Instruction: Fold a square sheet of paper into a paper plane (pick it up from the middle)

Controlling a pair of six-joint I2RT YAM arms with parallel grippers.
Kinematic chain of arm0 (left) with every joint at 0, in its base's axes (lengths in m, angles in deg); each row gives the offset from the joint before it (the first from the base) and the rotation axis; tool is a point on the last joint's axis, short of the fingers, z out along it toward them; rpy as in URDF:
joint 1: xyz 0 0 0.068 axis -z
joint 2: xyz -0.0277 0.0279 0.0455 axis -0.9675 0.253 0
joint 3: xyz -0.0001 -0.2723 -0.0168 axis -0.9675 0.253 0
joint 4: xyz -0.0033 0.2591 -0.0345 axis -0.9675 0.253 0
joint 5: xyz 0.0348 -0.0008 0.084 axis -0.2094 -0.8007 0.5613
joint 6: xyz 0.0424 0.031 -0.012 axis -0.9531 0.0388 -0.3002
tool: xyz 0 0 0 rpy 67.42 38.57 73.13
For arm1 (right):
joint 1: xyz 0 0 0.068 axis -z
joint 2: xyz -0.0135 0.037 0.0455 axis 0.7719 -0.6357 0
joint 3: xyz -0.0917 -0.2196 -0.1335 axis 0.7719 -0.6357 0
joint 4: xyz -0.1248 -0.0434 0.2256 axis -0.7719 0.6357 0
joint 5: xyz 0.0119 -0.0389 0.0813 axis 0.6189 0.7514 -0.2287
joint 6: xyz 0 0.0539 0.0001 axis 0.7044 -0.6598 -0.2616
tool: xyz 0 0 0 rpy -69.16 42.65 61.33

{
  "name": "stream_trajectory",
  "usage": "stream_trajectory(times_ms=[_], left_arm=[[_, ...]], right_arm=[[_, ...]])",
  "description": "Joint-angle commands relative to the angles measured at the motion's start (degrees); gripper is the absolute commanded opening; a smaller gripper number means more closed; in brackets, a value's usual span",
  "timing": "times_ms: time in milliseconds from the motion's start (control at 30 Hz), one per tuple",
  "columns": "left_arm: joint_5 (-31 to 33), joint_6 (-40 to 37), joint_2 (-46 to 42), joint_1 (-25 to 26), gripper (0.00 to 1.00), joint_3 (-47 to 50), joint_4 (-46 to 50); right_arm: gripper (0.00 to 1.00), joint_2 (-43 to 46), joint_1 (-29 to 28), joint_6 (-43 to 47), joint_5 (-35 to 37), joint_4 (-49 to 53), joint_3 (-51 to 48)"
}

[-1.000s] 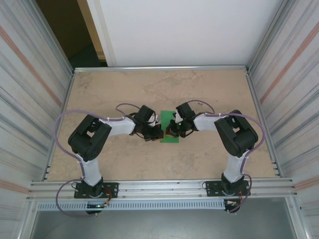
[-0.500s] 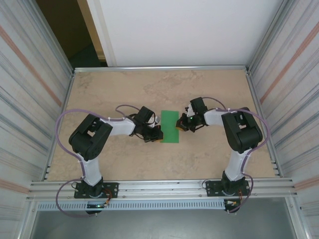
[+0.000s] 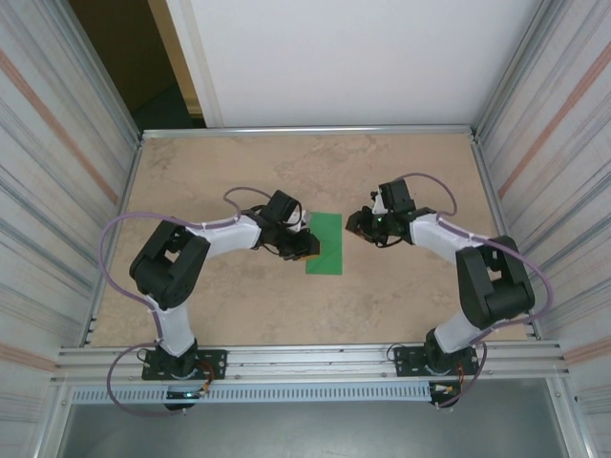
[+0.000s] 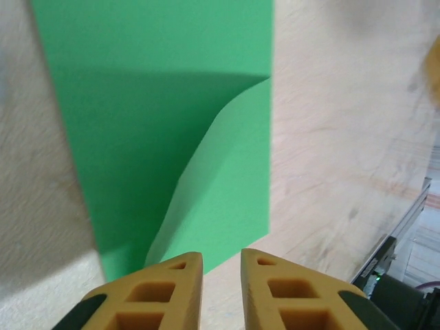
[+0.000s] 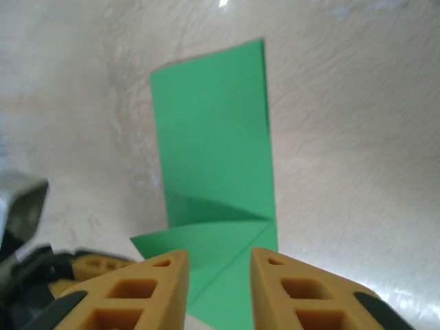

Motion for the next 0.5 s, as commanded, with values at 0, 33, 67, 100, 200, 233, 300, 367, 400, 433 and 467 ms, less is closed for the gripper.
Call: stream_trajectory(times_ms=[0, 33, 67, 100, 200, 233, 300, 367, 400, 433, 467], left_arm=[[0.90, 0.29, -0.54, -1.24, 0.24, -1.40, -0.68], [1.00, 0.46, 0.10, -1.57, 0.24, -1.82, -1.33], [1.40, 0.45, 0.78, -1.76, 0.25, -2.24, -1.61], [1.94, 0.36, 1.36, -1.88, 0.25, -2.76, -1.65], [2.50, 0.46, 3.49, -2.54, 0.25, -4.13, -2.13], [2.44, 0.57, 4.23, -2.56, 0.25, -4.41, -2.41], [2.74, 0.62, 5.17, -2.74, 0.25, -4.84, -2.36], [3.41, 0.71, 5.79, -2.76, 0.25, -4.72, -2.11], [3.76, 0.82, 6.11, -2.80, 0.25, -4.69, -1.88], [3.91, 0.88, 6.38, -2.86, 0.25, -4.40, -1.60], [3.93, 1.01, 6.72, -2.91, 0.25, -4.11, -1.74]], right_arm=[[0.35, 1.73, -2.23, -5.81, 2.42, -0.83, -3.62], [0.38, 1.78, -3.21, -7.06, 2.87, -1.14, -3.98], [0.42, 1.55, -3.87, -8.08, 3.08, -1.63, -4.19], [0.44, 1.23, -4.55, -8.86, 3.10, -2.29, -4.35], [0.48, -0.10, -6.33, -11.34, 3.45, -4.43, -4.82], [0.48, -0.60, -6.74, -12.19, 3.62, -4.87, -4.83], [0.48, -1.52, -7.22, -13.39, 3.46, -5.94, -4.79], [0.46, -2.41, -7.69, -14.23, 3.11, -6.84, -4.59], [0.45, -2.94, -7.84, -14.35, 2.98, -6.87, -4.32], [0.44, -3.50, -8.00, -14.56, 2.76, -6.82, -3.90], [0.42, -3.98, -8.11, -14.84, 2.62, -6.95, -3.54]])
